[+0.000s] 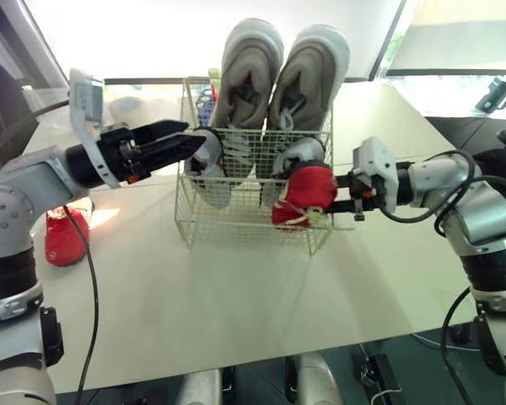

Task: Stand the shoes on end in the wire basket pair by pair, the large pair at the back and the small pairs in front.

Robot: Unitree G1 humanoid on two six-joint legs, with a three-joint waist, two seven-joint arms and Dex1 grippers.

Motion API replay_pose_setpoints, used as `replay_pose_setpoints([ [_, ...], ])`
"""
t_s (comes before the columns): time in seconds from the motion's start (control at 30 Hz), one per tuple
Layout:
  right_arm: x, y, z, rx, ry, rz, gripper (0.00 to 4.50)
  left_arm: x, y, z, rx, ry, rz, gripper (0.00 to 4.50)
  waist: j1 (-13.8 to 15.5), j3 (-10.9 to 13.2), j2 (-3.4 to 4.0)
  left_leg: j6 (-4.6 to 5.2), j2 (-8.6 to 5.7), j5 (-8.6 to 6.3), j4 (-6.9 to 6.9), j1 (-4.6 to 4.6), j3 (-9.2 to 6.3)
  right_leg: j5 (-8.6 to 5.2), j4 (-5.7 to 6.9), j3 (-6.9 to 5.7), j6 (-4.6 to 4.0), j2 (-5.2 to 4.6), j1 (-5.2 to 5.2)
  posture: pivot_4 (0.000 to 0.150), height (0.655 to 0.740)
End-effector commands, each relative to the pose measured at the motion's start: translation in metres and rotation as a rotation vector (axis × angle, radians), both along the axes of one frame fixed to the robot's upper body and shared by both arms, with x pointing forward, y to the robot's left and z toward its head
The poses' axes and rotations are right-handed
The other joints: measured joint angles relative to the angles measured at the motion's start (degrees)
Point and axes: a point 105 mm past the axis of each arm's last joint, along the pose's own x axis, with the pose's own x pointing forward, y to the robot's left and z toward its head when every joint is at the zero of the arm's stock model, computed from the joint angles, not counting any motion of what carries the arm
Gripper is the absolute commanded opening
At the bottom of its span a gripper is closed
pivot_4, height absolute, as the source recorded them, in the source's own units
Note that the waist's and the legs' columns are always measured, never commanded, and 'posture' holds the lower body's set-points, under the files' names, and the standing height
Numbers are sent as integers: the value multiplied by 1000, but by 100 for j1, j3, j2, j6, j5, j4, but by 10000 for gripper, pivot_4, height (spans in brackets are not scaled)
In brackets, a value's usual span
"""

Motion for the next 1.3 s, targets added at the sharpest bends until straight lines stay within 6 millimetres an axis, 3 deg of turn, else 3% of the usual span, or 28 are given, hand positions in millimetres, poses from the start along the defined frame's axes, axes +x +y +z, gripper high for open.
replay_pose_setpoints([
  [0.03,-3,-7,13,-11,-65,-33,38388,-7,1,11,4,-61,8,45000,1,0,0,-1,0,0,0,0,0,0,1,0,0,0,0,1500,7347],
  [0.07,-4,-9,14,-13,-72,-44,42981,-7,2,11,3,-61,10,45000,1,0,0,-1,0,0,0,1,0,0,1,0,0,0,0,1500,7347],
  [0.1,-4,-13,15,-16,-83,-59,44101,-8,2,11,4,-62,14,45000,1,0,0,-1,0,0,0,1,0,0,1,0,0,0,0,1500,7347],
  [0.37,-18,-44,40,-50,-192,-191,44101,-9,19,3,24,-46,115,45000,16,0,0,-2,-1,0,0,0,-1,0,1,0,-1,-3,0,1500,7347],
  [0.5,-25,-64,60,-84,-252,-259,44101,-5,41,-5,75,-35,254,45000,9,0,0,-2,1,0,-2,1,-1,0,0,0,-1,-2,-3,1500,7347],
  [0.63,-26,-80,90,-79,-342,-301,44101,7,83,-10,155,-28,542,45000,-3,0,0,-3,2,-1,-7,0,0,-1,-3,1,-2,-3,-9,1500,7347],
  [0.73,-25,-69,115,-5,-401,-236,44101,10,114,-13,193,8,728,45000,-24,1,2,-4,2,-1,-9,0,4,2,-3,2,-6,-6,-15,1500,7347],
  [0.8,-29,-48,128,61,-411,-124,44101,9,138,-16,245,45,876,45000,-29,1,1,-4,5,-2,-15,-1,6,2,-3,2,-6,-6,-23,1500,7347],
  [0.87,-36,-26,135,105,-401,-2,44101,5,165,-23,327,116,1027,45000,-36,3,-3,-13,11,-6,-22,-2,7,2,-2,2,-6,-3,-39,1500,7347],
  [0.93,-41,-1,135,130,-392,133,44101,-6,208,-27,370,175,1245,45000,-45,3,-3,-20,15,-8,-26,-8,10,2,2,1,-6,-1,-43,1500,7347],
  [1.0,-43,10,135,140,-388,196,44101,-13,229,-34,372,218,1336,45000,-43,3,-3,-25,23,-10,-27,-9,32,3,15,1,-6,-2,-62,1500,7347],
  [1.2,-44,15,137,147,-381,240,44101,-10,253,-68,353,329,1365,45000,103,2,-8,-28,24,-11,-21,-21,43,10,9,-6,-18,-9,-101,1500,7347],
  [1.3,-46,15,135,137,-375,236,44101,4,259,-94,327,391,1334,45000,132,0,-9,-28,29,-11,-23,-20,46,18,4,-6,-28,-10,-104,1500,7347],
])
